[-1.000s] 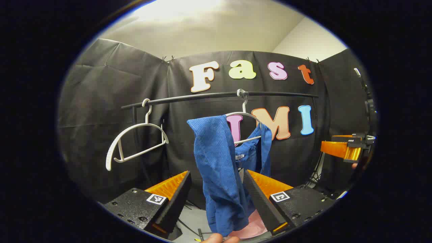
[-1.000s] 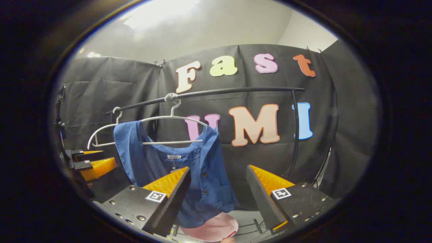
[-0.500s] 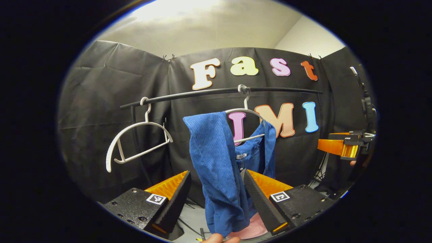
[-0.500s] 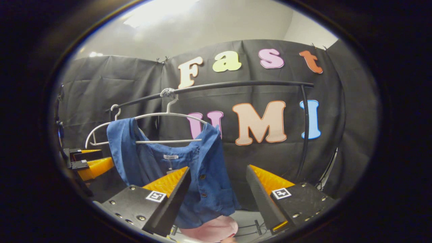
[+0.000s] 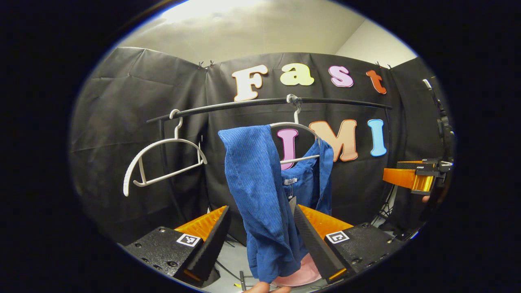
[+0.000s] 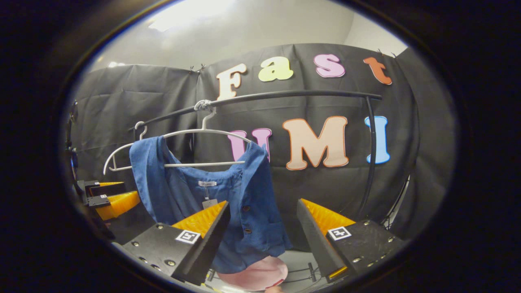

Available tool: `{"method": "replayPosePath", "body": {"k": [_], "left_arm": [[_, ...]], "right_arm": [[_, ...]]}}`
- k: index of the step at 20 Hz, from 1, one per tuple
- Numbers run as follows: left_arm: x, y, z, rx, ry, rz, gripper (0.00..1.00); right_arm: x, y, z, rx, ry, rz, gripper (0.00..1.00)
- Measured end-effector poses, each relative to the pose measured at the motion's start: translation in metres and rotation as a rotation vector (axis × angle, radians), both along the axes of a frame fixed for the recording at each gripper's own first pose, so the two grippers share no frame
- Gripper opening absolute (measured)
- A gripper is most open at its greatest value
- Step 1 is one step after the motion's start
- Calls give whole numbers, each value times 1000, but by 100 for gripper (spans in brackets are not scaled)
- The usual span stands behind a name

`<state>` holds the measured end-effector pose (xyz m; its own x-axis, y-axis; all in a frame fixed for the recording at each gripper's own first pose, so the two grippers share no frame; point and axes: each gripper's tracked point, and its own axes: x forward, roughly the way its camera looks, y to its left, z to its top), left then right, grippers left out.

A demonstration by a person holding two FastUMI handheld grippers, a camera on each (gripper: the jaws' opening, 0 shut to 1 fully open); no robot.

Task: Grasp the clothes on the hanger with both hands and then place them into the laundry hamper below.

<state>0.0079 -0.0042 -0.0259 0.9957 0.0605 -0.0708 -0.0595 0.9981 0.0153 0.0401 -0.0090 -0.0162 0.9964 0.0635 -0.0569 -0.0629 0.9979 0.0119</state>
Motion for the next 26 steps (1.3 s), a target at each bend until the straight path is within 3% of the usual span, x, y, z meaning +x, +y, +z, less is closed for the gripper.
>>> {"method": "replayPosePath", "body": {"k": [4,5,6,8,14,16,23,24,25,26], "left_arm": [[8,10,-9,20,40,35,100],[11,14,-10,19,56,46,96],[13,18,-10,20,68,66,100],[17,27,-8,18,64,100,96],[28,17,-3,37,67,87,99],[31,18,3,40,56,93,94],[49,28,11,37,35,151,99],[52,28,10,37,44,151,94],[55,25,7,35,54,145,98],[56,23,6,29,65,140,93]], "right_arm": [[5,-5,0,23,-9,-17,98],[8,-5,3,38,-27,-12,98],[12,-5,7,60,-42,-8,98],[22,-3,5,90,-41,1,98],[61,-6,-9,65,-15,8,98],[74,-2,-14,55,-5,27,98],[126,16,-29,42,45,105,98],[135,20,-29,39,50,114,98],[141,24,-28,40,50,128,98],[149,29,-26,44,51,142,98]]}}
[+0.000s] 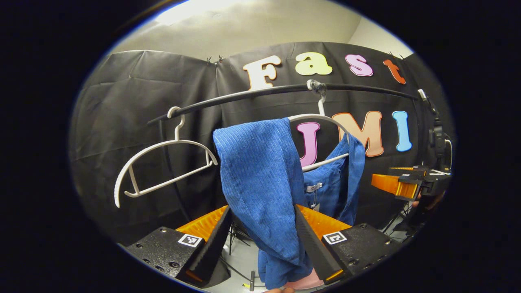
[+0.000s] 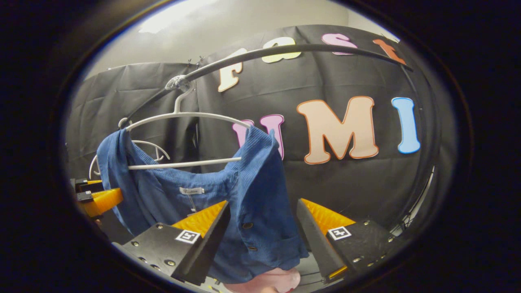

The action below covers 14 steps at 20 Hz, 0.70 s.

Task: Grasp the clothes on the hanger with both hands and then place them into the laundry hamper below.

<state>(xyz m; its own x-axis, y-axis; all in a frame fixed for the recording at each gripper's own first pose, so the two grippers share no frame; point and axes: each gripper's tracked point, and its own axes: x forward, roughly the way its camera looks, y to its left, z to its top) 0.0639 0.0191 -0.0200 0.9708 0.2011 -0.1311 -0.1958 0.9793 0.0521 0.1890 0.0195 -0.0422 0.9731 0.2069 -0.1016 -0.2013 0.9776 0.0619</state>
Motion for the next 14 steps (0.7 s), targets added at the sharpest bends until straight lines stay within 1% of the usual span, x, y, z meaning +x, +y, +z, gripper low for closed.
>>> {"method": "replayPosePath", "body": {"k": [1,2,3,5,6,8,9,10,11,12,13,14], "left_arm": [[1,-1,-1,-9,3,-6,94],[2,-2,-3,-16,4,-8,87],[2,-4,-3,-28,5,-16,88],[4,-5,-5,-46,4,-27,80],[7,-5,-6,-50,9,-31,72],[7,-6,-8,-63,22,-48,62],[5,-5,-8,-71,23,-52,56],[4,-4,-6,-79,19,-53,47],[4,-2,-5,-84,18,-55,42],[3,-2,-7,-84,24,-57,37],[2,-1,-9,-83,31,-58,32],[2,-1,-10,-80,38,-61,24]], "right_arm": [[8,4,1,3,4,8,99],[15,6,2,5,8,9,99],[23,6,1,7,20,4,98],[38,10,-3,18,40,6,98],[45,12,-4,17,49,7,98],[62,13,-11,-1,73,0,98],[72,11,-19,-7,102,-14,93],[78,11,-22,1,120,-14,99],[85,14,-23,26,131,-9,89],[91,19,-25,62,146,5,82],[96,19,-25,91,148,3,68],[100,19,-24,105,140,3,71]]}}
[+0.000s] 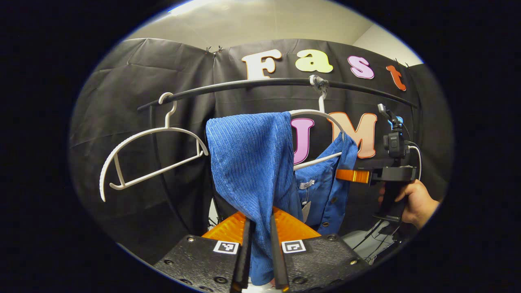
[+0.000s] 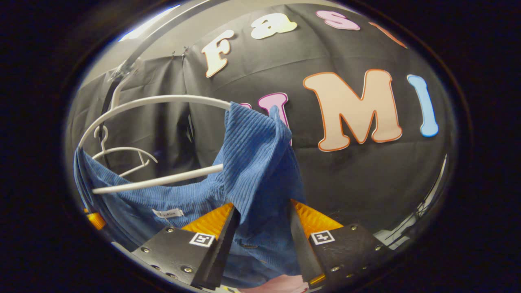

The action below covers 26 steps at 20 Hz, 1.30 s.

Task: Grasp the clothes on the hanger with both hands and then place them into the laundry hamper below.

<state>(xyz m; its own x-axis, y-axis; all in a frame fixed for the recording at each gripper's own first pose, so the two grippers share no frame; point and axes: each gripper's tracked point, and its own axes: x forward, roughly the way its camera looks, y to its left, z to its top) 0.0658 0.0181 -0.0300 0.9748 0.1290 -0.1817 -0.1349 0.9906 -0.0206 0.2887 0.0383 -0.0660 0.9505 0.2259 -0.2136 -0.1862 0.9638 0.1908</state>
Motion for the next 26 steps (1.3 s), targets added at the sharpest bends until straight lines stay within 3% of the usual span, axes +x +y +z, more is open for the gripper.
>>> {"method": "replayPosePath", "body": {"k": [2,3,4,5,6,7,9,10,18,26], "left_arm": [[0,1,-2,-5,15,-9,14],[-1,-1,-4,-17,23,-20,10],[-4,-5,-3,-33,27,-32,10],[-3,-8,-4,-52,27,-45,7],[-5,-11,-2,-66,22,-54,5],[-6,-13,-1,-69,17,-66,5],[-9,-12,2,-67,4,-80,4],[-10,-12,4,-64,-9,-95,3],[-20,16,33,-89,-66,-71,1],[-13,44,35,-78,-71,-7,2]], "right_arm": [[4,-5,5,-40,-47,-4,71],[4,-18,6,-93,-66,-69,71],[14,-33,9,-113,-73,-163,37],[16,-34,10,-89,-61,-157,2],[17,-24,7,-51,-50,-113,13],[14,-13,11,-20,-62,-55,14],[16,-31,17,-14,-81,-111,14],[14,-33,21,9,-95,-115,1],[8,-46,65,-28,-216,-147,1],[35,-70,68,-22,-196,-224,1]]}}
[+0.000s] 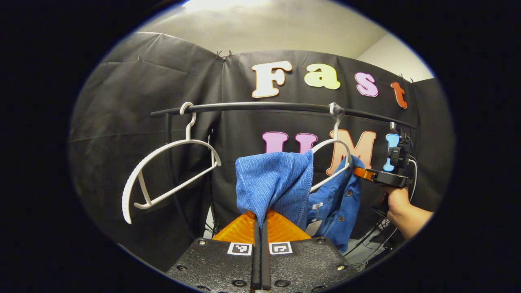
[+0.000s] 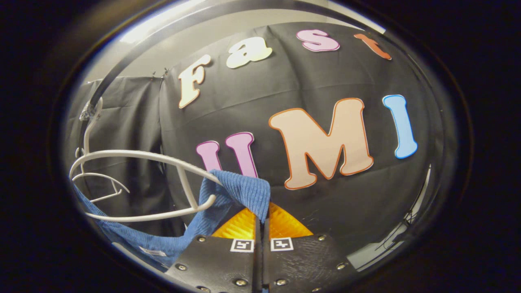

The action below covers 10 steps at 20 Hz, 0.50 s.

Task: Grasp the clothes on the hanger with both hands and then place them into the laundry hamper below.

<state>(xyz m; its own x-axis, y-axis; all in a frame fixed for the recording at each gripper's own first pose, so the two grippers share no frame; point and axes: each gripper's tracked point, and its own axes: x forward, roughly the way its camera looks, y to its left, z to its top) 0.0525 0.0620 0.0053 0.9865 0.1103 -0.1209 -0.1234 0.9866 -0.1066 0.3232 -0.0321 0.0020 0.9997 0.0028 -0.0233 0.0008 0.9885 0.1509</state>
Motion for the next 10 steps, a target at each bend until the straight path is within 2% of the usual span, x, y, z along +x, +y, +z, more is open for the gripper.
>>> {"method": "replayPosePath", "body": {"k": [3,7,10], "left_arm": [[3,0,-3,-17,-7,3,1],[7,5,-18,-37,0,24,1],[4,6,-30,-29,21,33,1]], "right_arm": [[9,-3,-13,2,29,9,3],[15,-7,-36,-6,77,5,1],[19,-3,-55,-28,108,37,1]]}}
